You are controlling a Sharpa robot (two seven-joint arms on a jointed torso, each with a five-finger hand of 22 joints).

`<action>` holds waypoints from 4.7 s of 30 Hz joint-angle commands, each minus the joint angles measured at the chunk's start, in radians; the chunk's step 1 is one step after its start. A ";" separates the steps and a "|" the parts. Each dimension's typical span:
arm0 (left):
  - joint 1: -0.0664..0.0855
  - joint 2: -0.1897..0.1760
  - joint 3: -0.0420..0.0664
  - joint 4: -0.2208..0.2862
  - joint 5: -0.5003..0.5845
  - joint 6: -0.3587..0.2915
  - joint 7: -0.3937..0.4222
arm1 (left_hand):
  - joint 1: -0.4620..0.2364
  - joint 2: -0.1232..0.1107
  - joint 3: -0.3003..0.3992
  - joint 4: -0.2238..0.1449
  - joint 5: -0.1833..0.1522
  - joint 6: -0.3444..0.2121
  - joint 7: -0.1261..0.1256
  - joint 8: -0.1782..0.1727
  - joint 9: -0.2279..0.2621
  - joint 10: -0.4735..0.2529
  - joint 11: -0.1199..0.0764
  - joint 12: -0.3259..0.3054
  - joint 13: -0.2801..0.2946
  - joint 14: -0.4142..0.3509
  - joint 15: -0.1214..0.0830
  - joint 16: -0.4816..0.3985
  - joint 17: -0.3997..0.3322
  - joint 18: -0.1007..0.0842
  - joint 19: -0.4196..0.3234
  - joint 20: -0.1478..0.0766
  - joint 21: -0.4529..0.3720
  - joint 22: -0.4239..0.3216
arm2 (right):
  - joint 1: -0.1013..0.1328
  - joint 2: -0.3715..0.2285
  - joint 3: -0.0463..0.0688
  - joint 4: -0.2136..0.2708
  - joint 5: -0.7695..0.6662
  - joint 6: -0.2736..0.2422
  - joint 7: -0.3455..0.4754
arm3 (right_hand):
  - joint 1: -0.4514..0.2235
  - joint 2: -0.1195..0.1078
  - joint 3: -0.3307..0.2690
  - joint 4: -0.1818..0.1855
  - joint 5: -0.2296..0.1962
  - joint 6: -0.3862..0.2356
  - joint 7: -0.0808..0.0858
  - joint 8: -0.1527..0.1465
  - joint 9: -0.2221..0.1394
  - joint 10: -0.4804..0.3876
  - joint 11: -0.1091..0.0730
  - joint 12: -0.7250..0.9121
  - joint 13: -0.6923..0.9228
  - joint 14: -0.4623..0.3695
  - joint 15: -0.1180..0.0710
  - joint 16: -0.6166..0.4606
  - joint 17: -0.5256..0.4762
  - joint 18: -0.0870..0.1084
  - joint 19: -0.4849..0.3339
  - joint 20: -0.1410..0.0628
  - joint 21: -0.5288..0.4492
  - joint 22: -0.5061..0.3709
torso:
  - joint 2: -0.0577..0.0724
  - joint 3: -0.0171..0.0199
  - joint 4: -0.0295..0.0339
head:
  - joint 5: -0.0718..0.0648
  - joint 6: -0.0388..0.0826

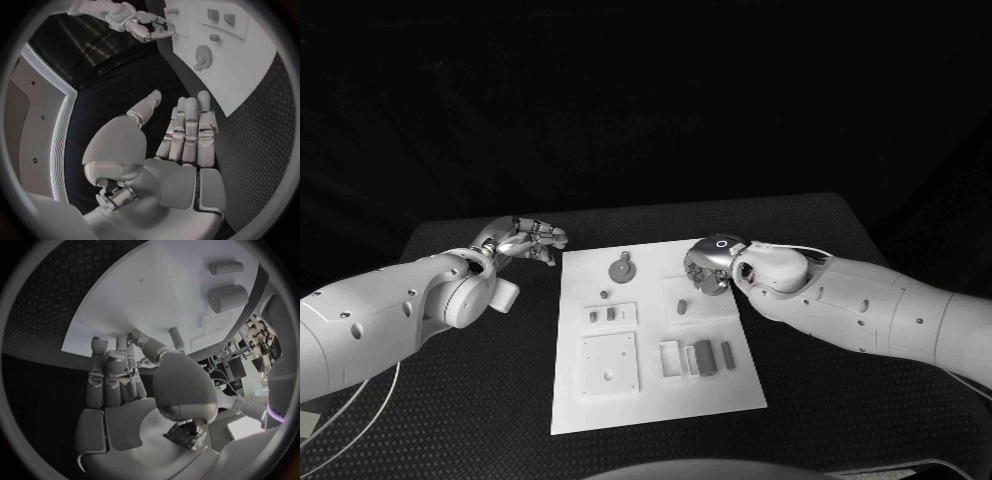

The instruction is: Assemble the parts on the task board

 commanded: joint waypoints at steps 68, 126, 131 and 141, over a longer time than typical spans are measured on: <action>0.002 0.009 0.001 -0.011 0.006 0.011 0.005 | -0.010 0.002 -0.005 -0.001 -0.005 -0.011 0.008 -0.005 0.001 -0.025 0.012 0.011 -0.001 0.004 0.002 -0.004 -0.001 0.019 0.011 0.002 -0.008 -0.001 | -0.006 -0.051 0.026 0.086 0.003 -0.089 -0.013 | 0.004 0.015 0.006 -0.003 0.001 0.060 -0.019 0.016 0.025 0.081 -0.019 0.003 0.086 -0.014 -0.038 0.059 -0.005 0.023 0.000 -0.018 0.065 0.024 | 0.000 0.0023 -0.0021 | 0.013 0.004; 0.006 0.040 0.001 -0.024 0.006 0.016 -0.004 | -0.012 0.001 -0.007 -0.002 -0.006 -0.015 0.010 -0.005 0.002 -0.030 0.013 0.015 -0.001 0.004 0.002 -0.005 -0.001 0.020 0.012 0.003 -0.011 -0.001 | -0.038 0.117 -0.048 0.224 0.071 -0.028 0.038 | -0.001 0.020 0.009 -0.003 0.001 0.058 -0.018 0.011 0.028 0.079 -0.019 -0.006 0.101 -0.019 -0.038 0.064 -0.007 0.024 -0.006 -0.019 0.073 0.022 | -0.002 -0.0035 0.0008 | 0.133 -0.015; 0.007 0.040 0.001 -0.023 0.006 0.016 -0.004 | -0.012 0.001 -0.007 -0.001 -0.006 -0.015 0.010 -0.005 0.002 -0.030 0.013 0.016 -0.001 0.004 0.002 -0.005 -0.001 0.020 0.012 0.003 -0.011 -0.001 | -0.040 0.116 -0.054 0.225 0.070 -0.022 0.038 | -0.002 0.021 0.009 -0.003 0.001 0.058 -0.017 0.011 0.029 0.079 -0.019 -0.006 0.101 -0.019 -0.038 0.065 -0.007 0.024 -0.006 -0.019 0.073 0.022 | -0.002 -0.0037 -0.0005 | 0.138 -0.019; 0.007 0.040 0.001 -0.023 0.006 0.019 -0.006 | -0.012 0.001 -0.007 -0.001 -0.006 -0.015 0.010 -0.004 0.002 -0.030 0.013 0.017 -0.001 0.005 0.002 -0.005 -0.001 0.021 0.013 0.003 -0.011 -0.001 | -0.042 0.115 -0.070 0.220 0.068 -0.007 0.035 | -0.003 0.022 0.009 -0.003 0.001 0.057 -0.017 0.010 0.029 0.079 -0.019 -0.007 0.103 -0.020 -0.037 0.065 -0.007 0.023 -0.007 -0.019 0.073 0.022 | -0.002 -0.0040 -0.0002 | 0.145 -0.025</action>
